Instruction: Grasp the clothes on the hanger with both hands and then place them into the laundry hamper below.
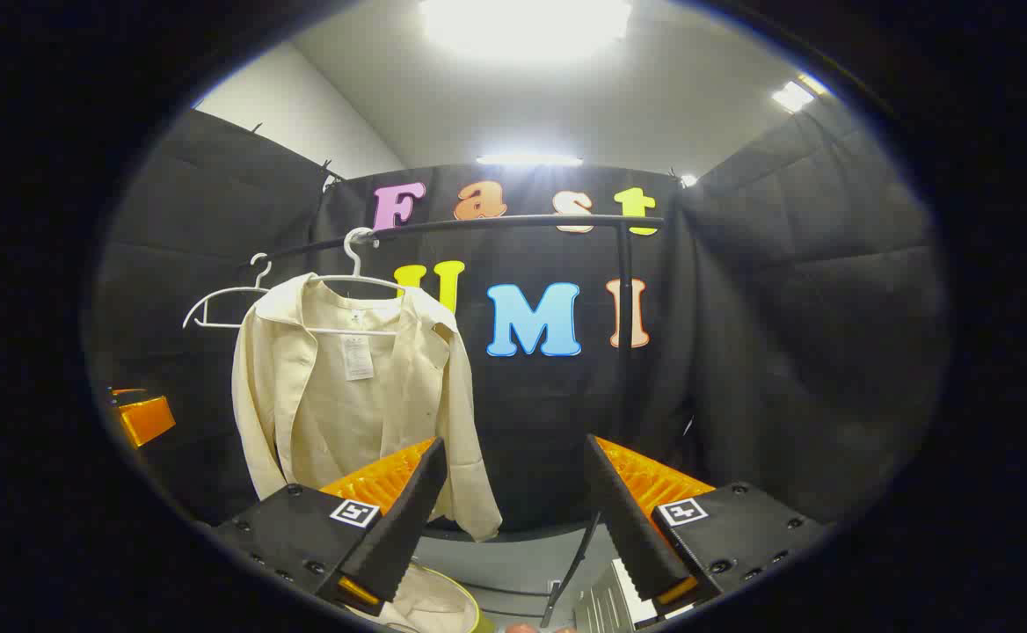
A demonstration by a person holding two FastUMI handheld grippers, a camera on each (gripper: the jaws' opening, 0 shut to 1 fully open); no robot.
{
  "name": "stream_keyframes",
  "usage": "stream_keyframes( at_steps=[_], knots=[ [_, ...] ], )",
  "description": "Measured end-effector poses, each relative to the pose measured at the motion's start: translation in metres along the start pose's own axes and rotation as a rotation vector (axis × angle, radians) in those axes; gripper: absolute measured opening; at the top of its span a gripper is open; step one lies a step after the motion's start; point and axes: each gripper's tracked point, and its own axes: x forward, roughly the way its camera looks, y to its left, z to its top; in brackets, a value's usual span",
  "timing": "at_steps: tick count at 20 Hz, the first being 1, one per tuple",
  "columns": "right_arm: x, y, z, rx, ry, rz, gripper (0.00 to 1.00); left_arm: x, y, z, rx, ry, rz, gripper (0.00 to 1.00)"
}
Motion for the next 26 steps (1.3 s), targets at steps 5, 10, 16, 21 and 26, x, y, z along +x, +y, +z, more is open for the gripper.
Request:
stream_keyframes(
  at_steps=[5, 10, 16, 21, 26],
  knots=[
    [0.005, 0.011, -0.004, -0.001, 0.019, 0.002, 0.99, 0.003, 0.007, -0.004, 0.028, 0.004, -0.005, 0.94],
    [0.002, 0.010, -0.013, 0.003, 0.049, 0.006, 0.99, 0.007, 0.014, -0.021, -0.047, 0.039, 0.024, 0.94],
    [-0.003, 0.006, -0.023, 0.026, 0.083, -0.011, 0.99, 0.011, 0.029, -0.027, -0.121, 0.066, 0.055, 0.94],
    [-0.002, 0.011, -0.021, 0.025, 0.095, -0.010, 0.99, 0.012, 0.036, -0.024, -0.081, 0.067, 0.053, 0.94],
    [0.003, 0.008, -0.011, 0.013, 0.103, -0.026, 0.99, 0.025, 0.031, -0.022, -0.071, 0.061, 0.028, 0.95]
  ],
)
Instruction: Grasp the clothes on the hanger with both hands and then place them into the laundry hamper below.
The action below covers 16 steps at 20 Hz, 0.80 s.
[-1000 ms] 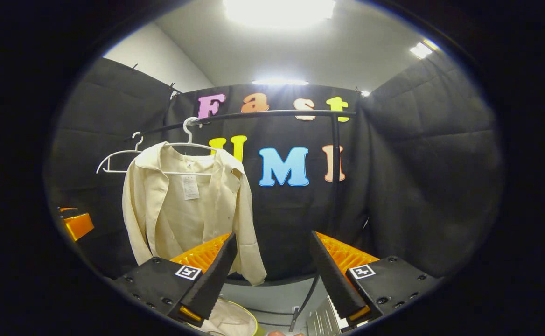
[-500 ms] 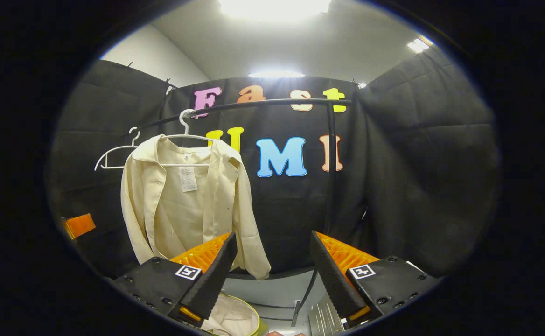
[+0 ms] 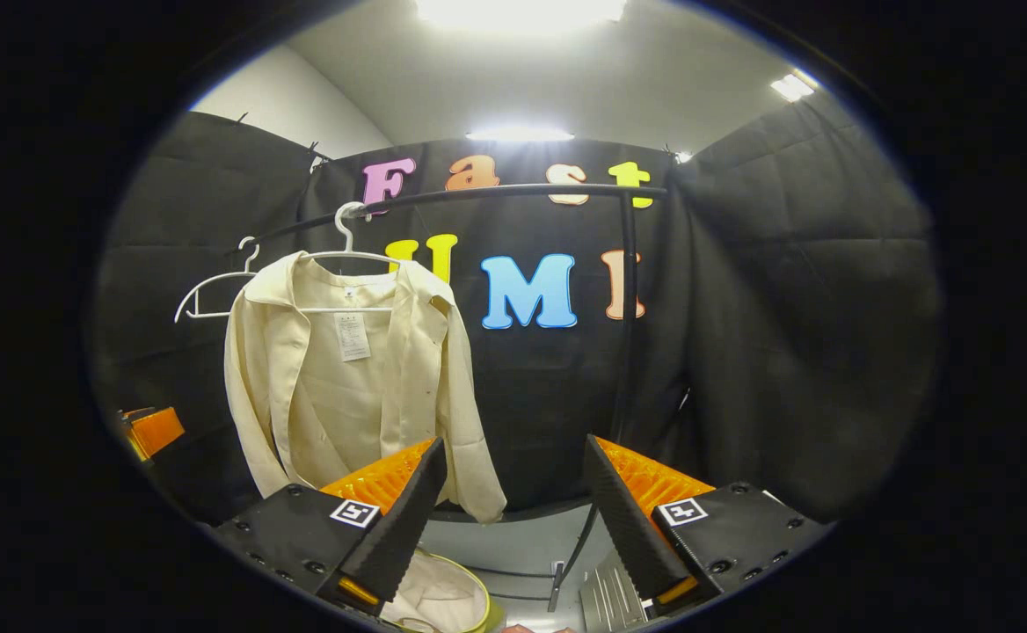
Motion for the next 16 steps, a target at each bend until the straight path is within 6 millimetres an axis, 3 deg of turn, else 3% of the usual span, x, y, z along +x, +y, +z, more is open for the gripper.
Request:
stream_keyframes(
  at_steps=[8, 12, 16],
  knots=[
    [0.020, -0.012, -0.006, 0.001, 0.029, 0.003, 0.99, 0.041, -0.018, 0.016, 0.041, -0.022, 0.003, 0.95],
    [0.054, -0.014, -0.012, 0.019, 0.051, 0.024, 0.99, 0.077, -0.031, 0.033, 0.077, -0.034, 0.032, 0.94],
    [0.093, -0.020, -0.003, 0.038, 0.028, 0.037, 0.99, 0.124, -0.034, 0.043, 0.078, -0.007, 0.115, 0.93]
  ],
)
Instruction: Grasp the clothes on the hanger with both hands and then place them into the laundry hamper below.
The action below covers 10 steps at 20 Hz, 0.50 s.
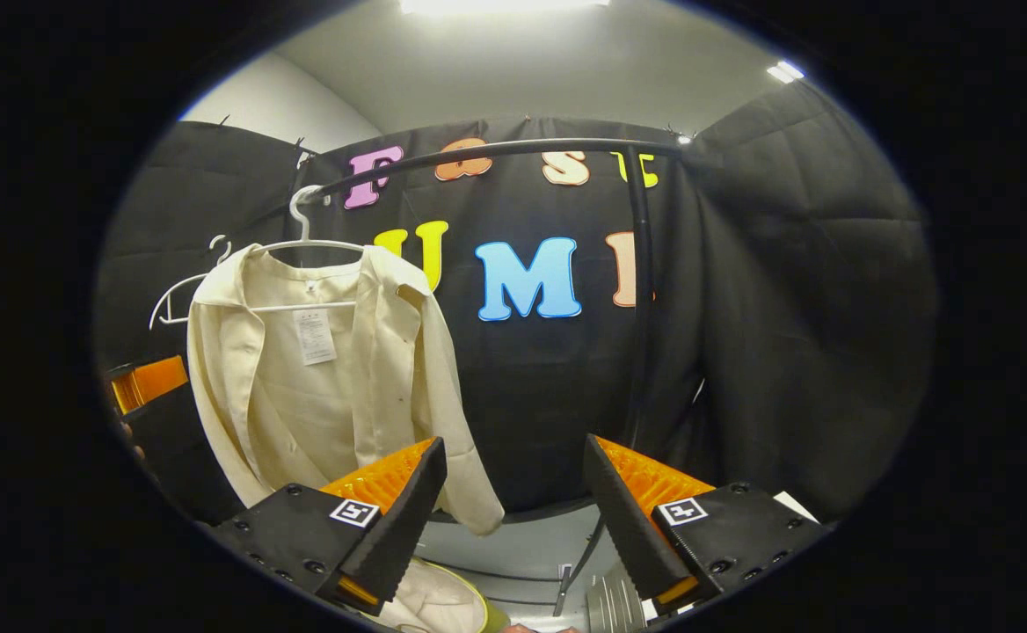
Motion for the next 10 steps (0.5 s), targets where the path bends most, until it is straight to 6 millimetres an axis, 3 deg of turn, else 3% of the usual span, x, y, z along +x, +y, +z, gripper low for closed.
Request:
stream_keyframes(
  at_steps=[5, 10],
  knots=[
    [0.039, 0.002, 0.000, 0.031, -0.004, 0.057, 0.99, 0.046, -0.013, 0.006, -0.035, 0.018, 0.035, 0.95],
    [0.063, 0.007, -0.008, 0.000, 0.000, 0.135, 0.99, 0.093, -0.016, 0.011, -0.003, 0.017, 0.081, 0.95]
  ],
)
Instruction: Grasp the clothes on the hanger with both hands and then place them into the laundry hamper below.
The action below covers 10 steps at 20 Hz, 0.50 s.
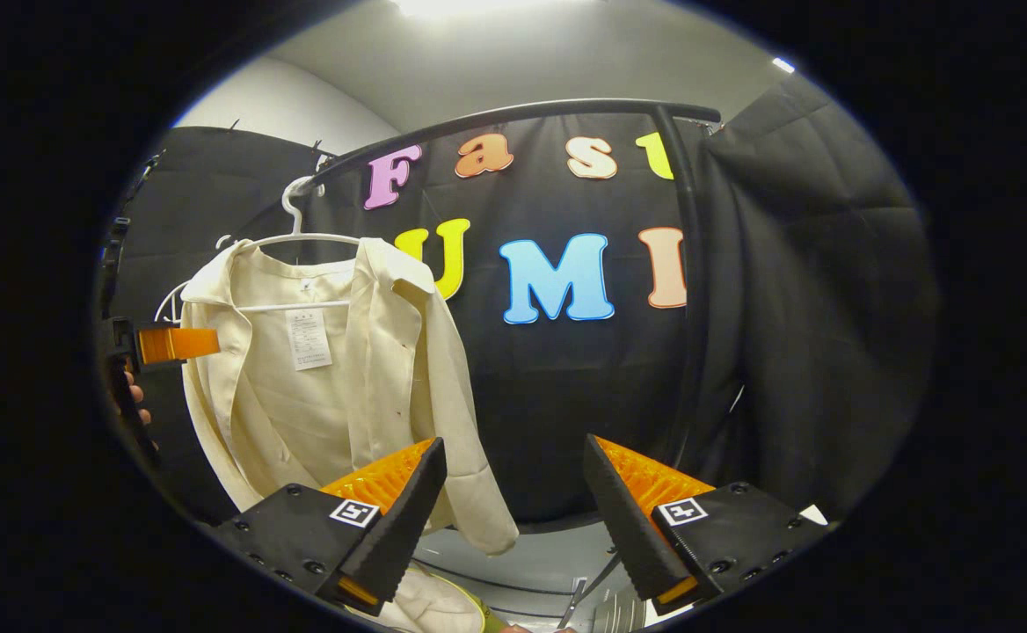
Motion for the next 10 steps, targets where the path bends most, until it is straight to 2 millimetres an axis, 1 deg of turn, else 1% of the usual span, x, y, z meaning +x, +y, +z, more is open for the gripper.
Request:
stream_keyframes(
  at_steps=[5, 8, 9, 10],
  knots=[
    [0.025, 0.000, -0.004, -0.001, 0.012, 0.072, 0.99, 0.035, -0.005, -0.002, -0.003, 0.019, 0.052, 0.94],
    [0.040, 0.008, -0.009, 0.006, 0.029, 0.135, 0.99, 0.054, 0.000, -0.007, 0.019, 0.031, 0.109, 0.95],
    [0.043, 0.010, -0.012, 0.012, 0.035, 0.159, 0.95, 0.060, 0.002, -0.006, 0.030, 0.034, 0.127, 0.94],
    [0.044, 0.010, -0.015, 0.015, 0.038, 0.177, 0.98, 0.065, 0.005, -0.005, 0.041, 0.035, 0.146, 0.94]
  ],
)
